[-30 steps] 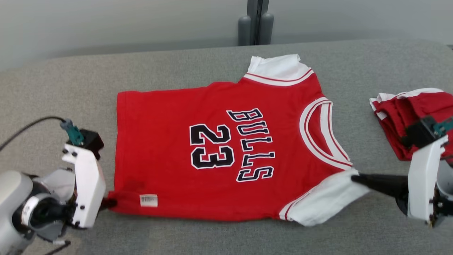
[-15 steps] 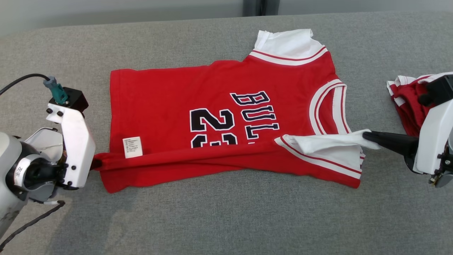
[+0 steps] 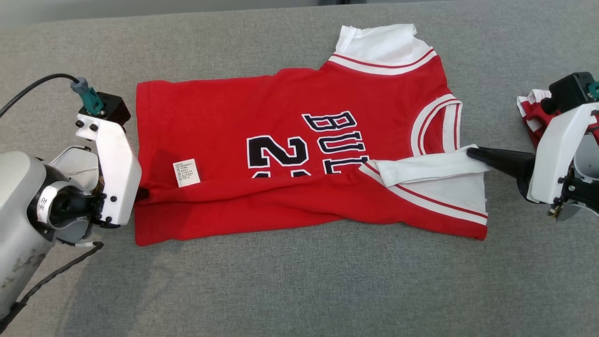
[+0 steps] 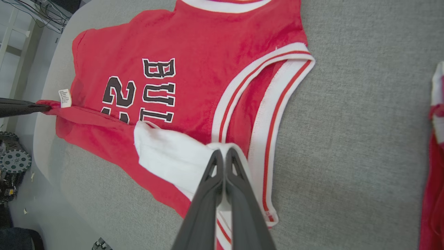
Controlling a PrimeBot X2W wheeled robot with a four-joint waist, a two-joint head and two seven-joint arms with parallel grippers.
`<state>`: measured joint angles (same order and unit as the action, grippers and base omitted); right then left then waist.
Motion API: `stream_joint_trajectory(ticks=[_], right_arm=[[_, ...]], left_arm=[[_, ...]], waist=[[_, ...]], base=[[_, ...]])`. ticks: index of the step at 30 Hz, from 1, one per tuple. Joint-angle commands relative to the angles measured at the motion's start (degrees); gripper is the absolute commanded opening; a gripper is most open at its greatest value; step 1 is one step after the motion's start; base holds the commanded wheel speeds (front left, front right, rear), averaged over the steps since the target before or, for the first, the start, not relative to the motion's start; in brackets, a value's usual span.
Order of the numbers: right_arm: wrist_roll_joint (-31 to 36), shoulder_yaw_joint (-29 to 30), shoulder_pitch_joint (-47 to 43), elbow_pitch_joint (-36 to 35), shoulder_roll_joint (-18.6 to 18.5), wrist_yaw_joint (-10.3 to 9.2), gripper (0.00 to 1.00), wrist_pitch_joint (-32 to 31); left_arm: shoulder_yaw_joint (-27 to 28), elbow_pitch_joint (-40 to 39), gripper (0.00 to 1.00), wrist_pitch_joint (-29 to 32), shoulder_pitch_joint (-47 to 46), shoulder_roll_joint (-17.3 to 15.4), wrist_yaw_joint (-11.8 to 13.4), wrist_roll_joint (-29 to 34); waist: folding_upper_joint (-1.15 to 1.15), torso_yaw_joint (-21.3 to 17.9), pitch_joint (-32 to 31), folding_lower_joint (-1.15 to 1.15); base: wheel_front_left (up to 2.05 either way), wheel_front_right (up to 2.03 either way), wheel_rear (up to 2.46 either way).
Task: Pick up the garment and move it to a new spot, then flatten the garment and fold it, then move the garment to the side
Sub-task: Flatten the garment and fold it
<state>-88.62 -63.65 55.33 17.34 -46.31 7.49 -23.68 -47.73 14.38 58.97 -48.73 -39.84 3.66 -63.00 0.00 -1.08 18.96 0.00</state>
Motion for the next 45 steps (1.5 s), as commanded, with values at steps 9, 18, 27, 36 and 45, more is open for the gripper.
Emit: stream_joint_trajectory(ticks=[9,18,27,36,45], right_arm=[[3.03,0.36,2.38,4.57,2.91,0.01,0.22,3.46],[3.76,1.19,0.41,6.14,5.12,0.01,1.00,10.22],[7.55,3.31,-4.09,4.27,4.61,0.01,1.00,27.58],[17.48,10.28,-12.54,10.60,6.25,0.01,1.00,38.98],[32.02,27.92,-26.96,11.89,14.47,0.01,1.00,38.89]], left_arm=[[-0.07,3.48,0.27,-1.43,-2.31,1.46,-1.31,1.16],[0.36,6.67,1.00,-5.63,-1.11,2.38,-2.73,1.29],[3.07,5.14,1.00,-20.48,1.54,1.49,-4.90,5.20],[6.76,4.26,1.00,-46.21,12.11,3.50,3.64,12.31],[8.84,-0.31,1.00,-59.35,25.12,7.23,12.72,12.65]], waist=[[0.00,-0.26,0.58,0.00],[0.00,0.06,-1.53,0.00],[0.00,0.07,-6.21,0.00],[0.00,0.53,-10.42,0.00],[0.00,0.44,-11.12,0.00]], base=[[0.00,0.00,0.00],[0.00,0.00,0.00],[0.00,0.00,0.00],[0.00,0.00,0.00],[0.00,0.00,0.00]])
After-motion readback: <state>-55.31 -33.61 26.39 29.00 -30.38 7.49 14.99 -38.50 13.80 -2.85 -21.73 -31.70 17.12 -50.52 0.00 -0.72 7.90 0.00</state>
